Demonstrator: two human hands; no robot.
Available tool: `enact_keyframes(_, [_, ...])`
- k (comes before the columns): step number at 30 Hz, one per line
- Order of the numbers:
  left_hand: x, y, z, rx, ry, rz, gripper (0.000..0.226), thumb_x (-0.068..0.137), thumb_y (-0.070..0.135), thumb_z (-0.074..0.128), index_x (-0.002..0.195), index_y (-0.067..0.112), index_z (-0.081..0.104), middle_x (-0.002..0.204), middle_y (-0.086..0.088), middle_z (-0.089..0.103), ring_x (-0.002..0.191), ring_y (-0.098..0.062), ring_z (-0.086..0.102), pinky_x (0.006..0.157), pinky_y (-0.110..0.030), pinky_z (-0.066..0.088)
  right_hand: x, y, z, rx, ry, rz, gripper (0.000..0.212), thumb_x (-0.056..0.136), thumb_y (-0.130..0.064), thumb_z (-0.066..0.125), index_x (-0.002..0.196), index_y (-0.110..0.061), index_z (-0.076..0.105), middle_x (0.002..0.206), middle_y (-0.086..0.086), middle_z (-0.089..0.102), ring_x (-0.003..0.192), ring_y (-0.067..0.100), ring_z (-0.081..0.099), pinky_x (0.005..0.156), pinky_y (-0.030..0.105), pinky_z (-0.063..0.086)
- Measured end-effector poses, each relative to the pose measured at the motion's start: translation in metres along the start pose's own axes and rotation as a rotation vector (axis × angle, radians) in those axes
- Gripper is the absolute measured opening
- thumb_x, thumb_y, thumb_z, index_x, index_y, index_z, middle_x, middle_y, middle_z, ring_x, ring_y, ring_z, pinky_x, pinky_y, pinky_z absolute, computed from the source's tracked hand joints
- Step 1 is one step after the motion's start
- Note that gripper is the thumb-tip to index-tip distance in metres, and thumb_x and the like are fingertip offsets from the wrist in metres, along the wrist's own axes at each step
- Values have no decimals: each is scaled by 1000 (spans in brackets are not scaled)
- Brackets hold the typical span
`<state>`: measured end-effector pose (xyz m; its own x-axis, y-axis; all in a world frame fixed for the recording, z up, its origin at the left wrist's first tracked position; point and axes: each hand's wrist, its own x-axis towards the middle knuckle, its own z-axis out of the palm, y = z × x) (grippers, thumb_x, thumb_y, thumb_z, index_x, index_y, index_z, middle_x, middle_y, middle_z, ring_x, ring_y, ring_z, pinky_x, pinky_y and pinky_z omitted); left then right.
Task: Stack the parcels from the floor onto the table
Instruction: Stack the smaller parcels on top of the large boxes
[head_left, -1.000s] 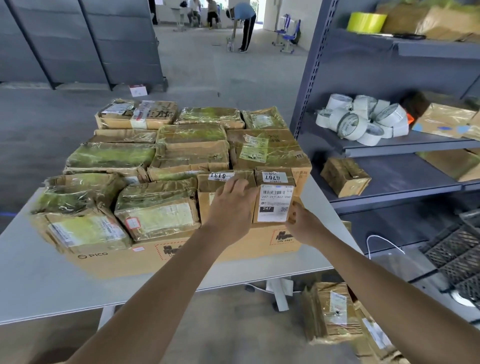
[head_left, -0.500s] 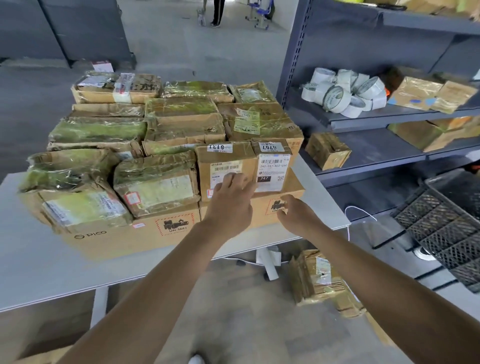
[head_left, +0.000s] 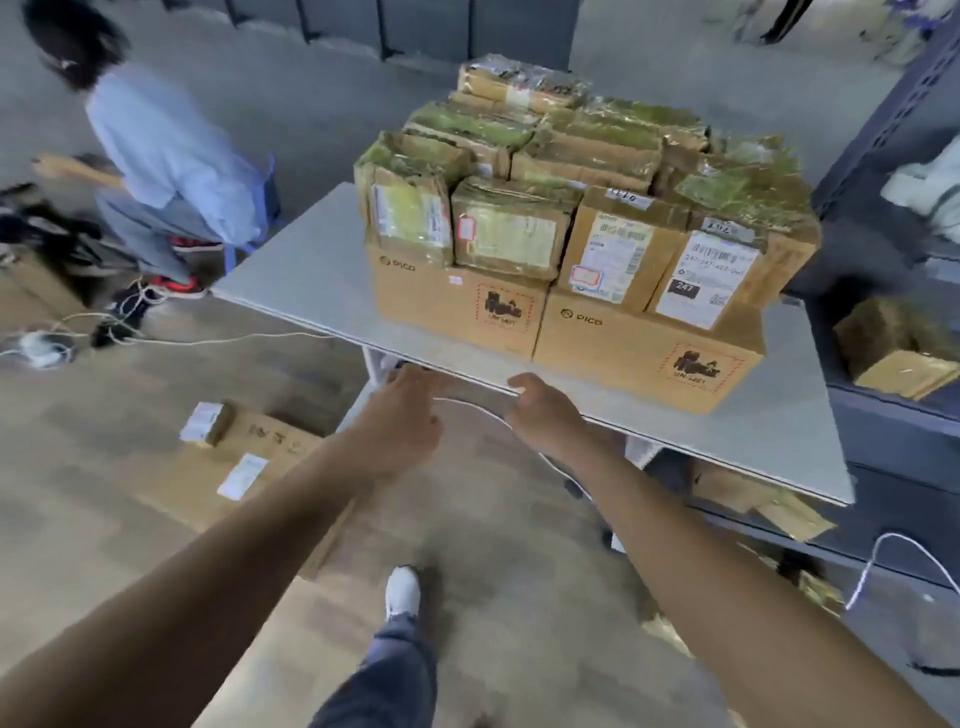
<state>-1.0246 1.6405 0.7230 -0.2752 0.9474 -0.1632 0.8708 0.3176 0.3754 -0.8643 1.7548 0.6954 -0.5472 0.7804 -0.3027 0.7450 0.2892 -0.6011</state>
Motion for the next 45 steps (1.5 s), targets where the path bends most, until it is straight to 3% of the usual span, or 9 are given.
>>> enact_keyframes(2, [-38,-25,-2,0,-7,-94,53,86,24,45,137,13,42,137,-15,44,128,-37,38,107,-47,32,-11,-18,31,-62,-38,-69,37,92,-19,51,128,-12,49,126,15,57,114,32,55,71,26,35])
enact_keyframes(7, [-117,-95,-6,-33,101,-286,43,84,15,56,125,4,53,132,-18,47,126,-39,40,104,-46,36,-38,-69,94,-163,-140,-257,46,92,-26,49,135,-14,48,136,13,53,126,29,49,98,37,43])
enact_keyframes(14, [-197,-174,-6,-80,185,-444,44,85,17,56,129,12,52,130,-17,50,119,-39,45,101,-43,39,-65,-147,162,-202,-232,-360,43,92,-28,54,134,-20,48,130,9,58,117,29,55,88,35,45])
enact_keyframes(22, [-254,-302,-32,-158,214,-469,42,87,17,57,129,14,52,128,-15,50,120,-35,45,99,-39,36,-54,-248,250,-8,-306,-120,44,88,-38,54,131,-30,47,119,-1,60,98,19,60,86,38,52])
enact_keyframes(26, [-273,-368,-49,-174,171,-459,43,89,19,54,132,17,49,130,-12,48,122,-32,41,98,-40,39,-54,-296,299,-20,-276,-74,48,84,-46,52,130,-34,46,94,-18,53,83,5,55,74,33,49])
enact_keyframes(30, [-278,-418,-66,-191,138,-480,44,88,19,53,132,15,48,132,-13,47,124,-34,41,100,-42,39,-49,-338,336,2,-257,-64,55,75,-47,50,129,-34,48,86,-23,44,76,1,53,61,28,44])
enact_keyframes(34, [-261,-457,-80,-187,113,-505,45,87,18,53,131,14,49,129,-14,47,121,-35,43,99,-43,41,-27,-364,361,34,-254,-33,56,68,-52,49,121,-35,50,93,-14,59,79,6,60,78,35,54])
enact_keyframes(39, [-215,-502,-92,-166,89,-495,45,85,17,52,130,14,49,126,-13,48,120,-35,43,98,-42,39,18,-386,382,45,-254,-14,43,81,-48,53,121,-35,50,92,-14,59,74,7,61,56,28,46])
enact_keyframes(45, [-126,-565,-97,-140,30,-513,46,87,21,53,133,16,47,134,-13,43,124,-34,40,97,-42,40,113,-402,415,129,-280,-6,43,93,-35,48,135,-29,44,121,-13,54,73,-7,50,52,17,35])
